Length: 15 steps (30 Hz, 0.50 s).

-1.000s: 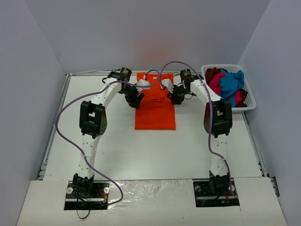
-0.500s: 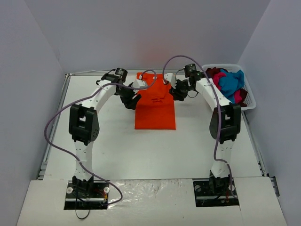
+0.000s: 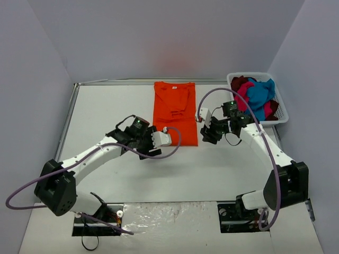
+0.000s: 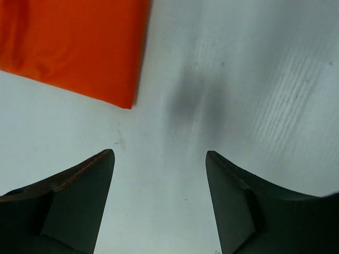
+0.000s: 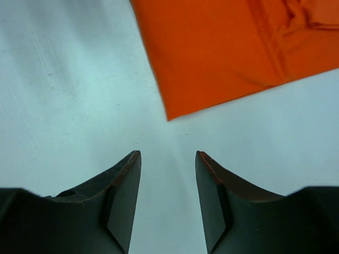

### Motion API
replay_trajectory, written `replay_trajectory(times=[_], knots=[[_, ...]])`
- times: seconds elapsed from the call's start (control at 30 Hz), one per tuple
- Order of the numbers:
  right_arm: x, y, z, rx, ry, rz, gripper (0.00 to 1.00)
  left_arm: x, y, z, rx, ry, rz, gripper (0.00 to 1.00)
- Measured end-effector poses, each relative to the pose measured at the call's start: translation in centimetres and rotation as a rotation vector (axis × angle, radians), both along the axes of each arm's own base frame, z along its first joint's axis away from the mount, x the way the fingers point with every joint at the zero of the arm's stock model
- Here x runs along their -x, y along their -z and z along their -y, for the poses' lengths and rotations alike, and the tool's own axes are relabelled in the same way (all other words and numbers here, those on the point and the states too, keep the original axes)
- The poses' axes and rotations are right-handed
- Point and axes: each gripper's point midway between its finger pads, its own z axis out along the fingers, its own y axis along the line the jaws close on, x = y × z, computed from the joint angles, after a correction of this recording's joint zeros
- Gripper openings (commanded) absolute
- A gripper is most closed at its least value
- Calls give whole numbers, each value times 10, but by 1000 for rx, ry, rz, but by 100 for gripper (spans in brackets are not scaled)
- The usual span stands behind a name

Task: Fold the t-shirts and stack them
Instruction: Fold the folded rectangular tshirt in 1/3 of the way, then grab one side of the 2/3 rectangular tshirt with both arms

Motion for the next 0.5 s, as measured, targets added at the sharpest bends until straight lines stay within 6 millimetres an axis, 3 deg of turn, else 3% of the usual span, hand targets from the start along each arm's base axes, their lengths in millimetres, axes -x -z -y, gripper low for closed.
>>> replay_trajectory(times=[0.07, 0.17, 0.5], knots=[[16, 11, 1, -7, 9, -26, 43, 12, 21, 0, -37, 19, 5, 68], [28, 23, 3, -14, 24, -36, 44, 15, 44, -7, -85, 3, 26, 67], [23, 45, 4, -14, 44, -21, 43, -27, 54, 8, -66, -64, 181, 57]])
